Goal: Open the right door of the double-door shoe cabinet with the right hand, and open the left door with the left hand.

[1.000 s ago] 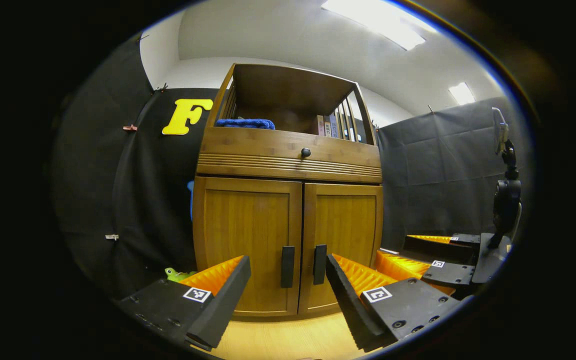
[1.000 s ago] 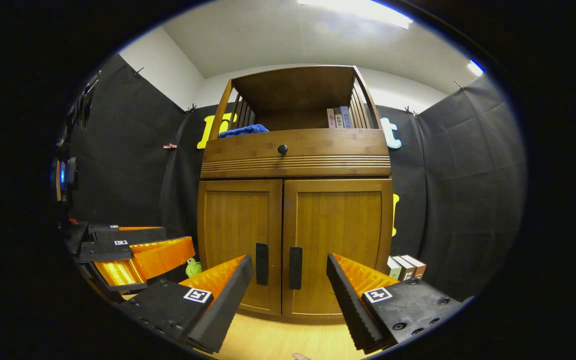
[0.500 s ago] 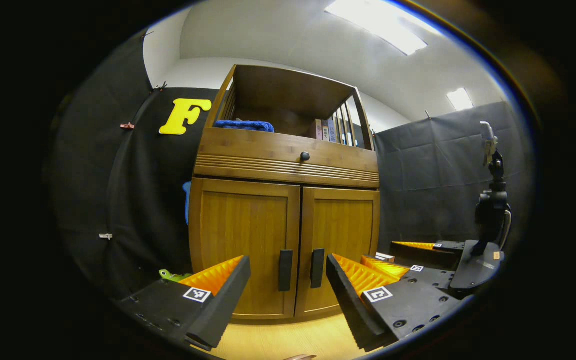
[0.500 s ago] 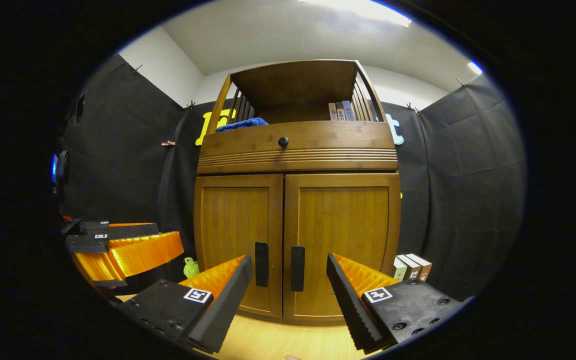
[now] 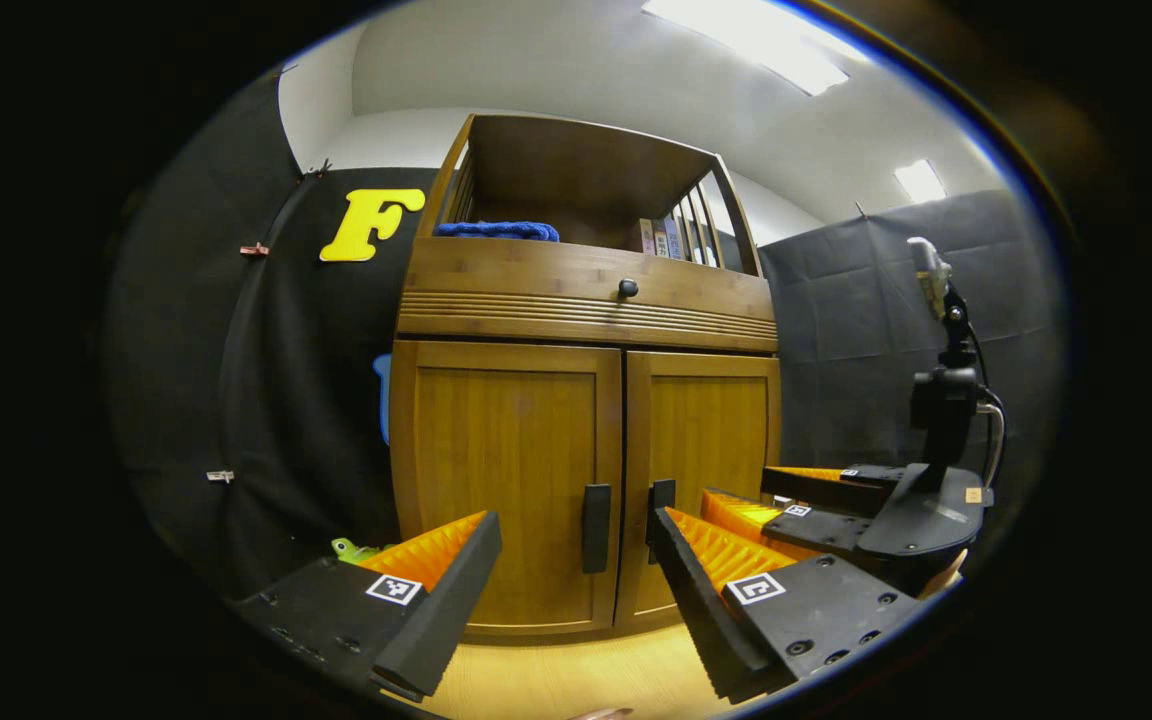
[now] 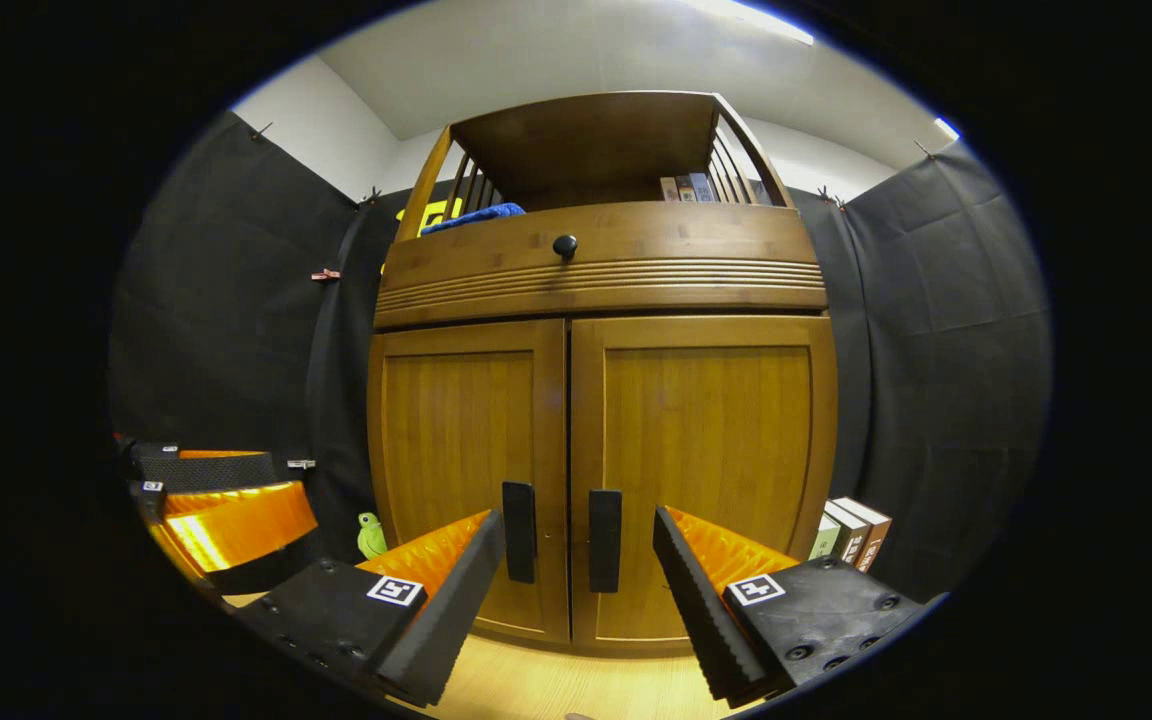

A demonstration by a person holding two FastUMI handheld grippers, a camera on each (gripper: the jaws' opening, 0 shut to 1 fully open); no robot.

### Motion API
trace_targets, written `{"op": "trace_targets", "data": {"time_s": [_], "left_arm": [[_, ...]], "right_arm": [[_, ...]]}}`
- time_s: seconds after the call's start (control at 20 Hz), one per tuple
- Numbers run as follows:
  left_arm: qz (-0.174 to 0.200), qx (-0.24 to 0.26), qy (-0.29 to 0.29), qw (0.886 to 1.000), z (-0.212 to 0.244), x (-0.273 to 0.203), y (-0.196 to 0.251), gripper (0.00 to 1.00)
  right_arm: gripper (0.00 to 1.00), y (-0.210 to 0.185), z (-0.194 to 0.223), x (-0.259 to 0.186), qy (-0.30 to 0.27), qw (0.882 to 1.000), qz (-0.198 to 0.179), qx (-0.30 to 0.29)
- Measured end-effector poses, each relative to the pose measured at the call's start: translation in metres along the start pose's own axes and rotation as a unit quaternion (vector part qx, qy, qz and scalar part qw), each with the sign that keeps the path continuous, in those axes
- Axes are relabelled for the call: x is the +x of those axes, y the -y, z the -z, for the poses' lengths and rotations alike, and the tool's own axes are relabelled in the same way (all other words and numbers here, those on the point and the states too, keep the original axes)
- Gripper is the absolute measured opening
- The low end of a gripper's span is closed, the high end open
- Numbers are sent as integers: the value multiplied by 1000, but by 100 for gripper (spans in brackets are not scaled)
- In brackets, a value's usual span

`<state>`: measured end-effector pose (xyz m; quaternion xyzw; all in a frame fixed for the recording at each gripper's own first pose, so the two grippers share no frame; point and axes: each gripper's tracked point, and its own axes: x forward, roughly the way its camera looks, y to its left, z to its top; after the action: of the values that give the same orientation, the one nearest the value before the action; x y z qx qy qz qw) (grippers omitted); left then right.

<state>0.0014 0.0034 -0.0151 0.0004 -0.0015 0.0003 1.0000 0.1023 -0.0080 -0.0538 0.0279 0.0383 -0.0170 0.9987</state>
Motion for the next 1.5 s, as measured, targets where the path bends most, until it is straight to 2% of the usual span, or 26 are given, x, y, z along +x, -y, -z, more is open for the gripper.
{"op": "trace_targets", "data": {"time_s": [0.75,0.9,1.15,1.3,1.35,1.5], "left_arm": [[-16,3,29,999,-15,-7,-7,95],[-13,8,22,1000,-13,-5,-7,94],[-12,16,12,1000,-8,-1,-5,95],[-10,14,10,1000,-8,-1,-5,95],[-11,13,10,1000,-8,-1,-5,95],[-13,13,12,1000,-9,-2,-7,95]], "right_arm": [[95,22,70,85,-51,998,33,-1],[92,25,83,91,-58,998,36,-9],[91,24,93,112,-66,997,39,3],[78,34,101,122,-71,996,55,-2],[80,35,103,122,-74,996,55,-2],[55,25,111,131,-78,996,43,4]]}}
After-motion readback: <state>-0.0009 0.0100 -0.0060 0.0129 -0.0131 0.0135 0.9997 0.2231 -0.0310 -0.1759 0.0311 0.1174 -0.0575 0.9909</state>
